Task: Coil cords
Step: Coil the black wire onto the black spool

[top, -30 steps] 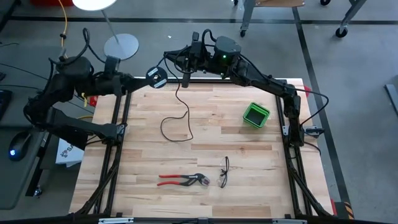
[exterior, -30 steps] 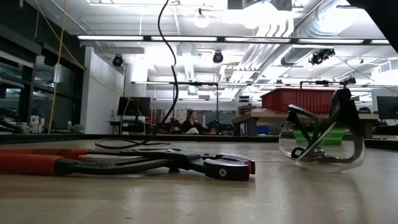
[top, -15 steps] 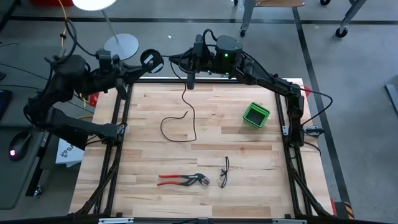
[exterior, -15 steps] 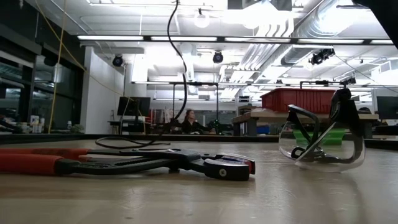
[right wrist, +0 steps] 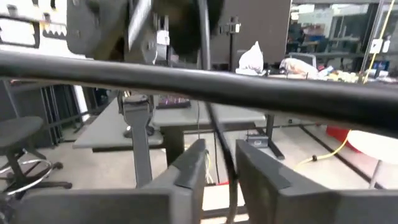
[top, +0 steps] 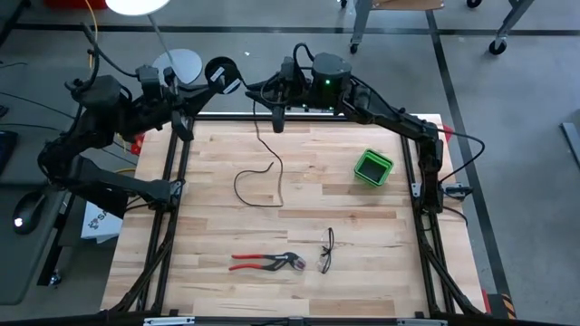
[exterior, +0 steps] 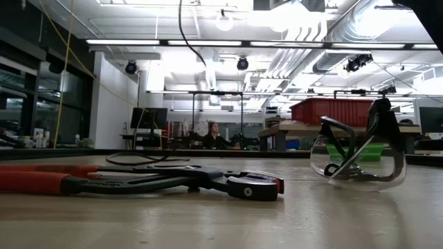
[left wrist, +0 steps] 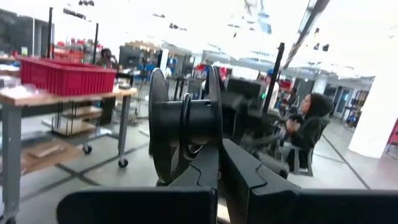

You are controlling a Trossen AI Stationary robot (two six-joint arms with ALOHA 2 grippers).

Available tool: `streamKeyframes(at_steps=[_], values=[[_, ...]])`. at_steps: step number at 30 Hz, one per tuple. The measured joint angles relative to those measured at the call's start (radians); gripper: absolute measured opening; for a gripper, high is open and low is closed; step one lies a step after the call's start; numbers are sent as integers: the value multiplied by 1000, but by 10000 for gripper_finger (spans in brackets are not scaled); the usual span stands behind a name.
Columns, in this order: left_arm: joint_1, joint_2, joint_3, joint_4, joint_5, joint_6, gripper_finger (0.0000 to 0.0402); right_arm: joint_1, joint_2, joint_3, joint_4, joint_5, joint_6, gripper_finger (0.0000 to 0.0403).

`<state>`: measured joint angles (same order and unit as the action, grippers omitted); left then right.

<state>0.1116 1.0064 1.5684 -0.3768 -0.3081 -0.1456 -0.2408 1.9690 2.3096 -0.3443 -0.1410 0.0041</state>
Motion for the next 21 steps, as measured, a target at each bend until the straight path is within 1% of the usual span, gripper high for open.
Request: streamKeyframes(at_steps=[3, 5, 8, 13, 17, 21], values=[[0, 6, 0, 59, 0, 19, 0, 1, 0, 0, -26, 1, 22, 120], [0, 12, 0, 97, 11, 19, 0, 1, 0, 0, -55, 25, 22, 140], [0, 22, 0, 145, 43, 15, 0, 1, 0, 0, -77, 41, 15, 158], [0, 26, 0, 205, 67, -25, 0, 1, 0, 0, -77, 18, 3, 161], [0, 14, 0, 200, 64, -17, 0, 1, -10, 0, -86, 13, -26, 155], [0, 5, 0, 197, 58, -9, 0, -2, -44, 0, -116, -11, -19, 148]])
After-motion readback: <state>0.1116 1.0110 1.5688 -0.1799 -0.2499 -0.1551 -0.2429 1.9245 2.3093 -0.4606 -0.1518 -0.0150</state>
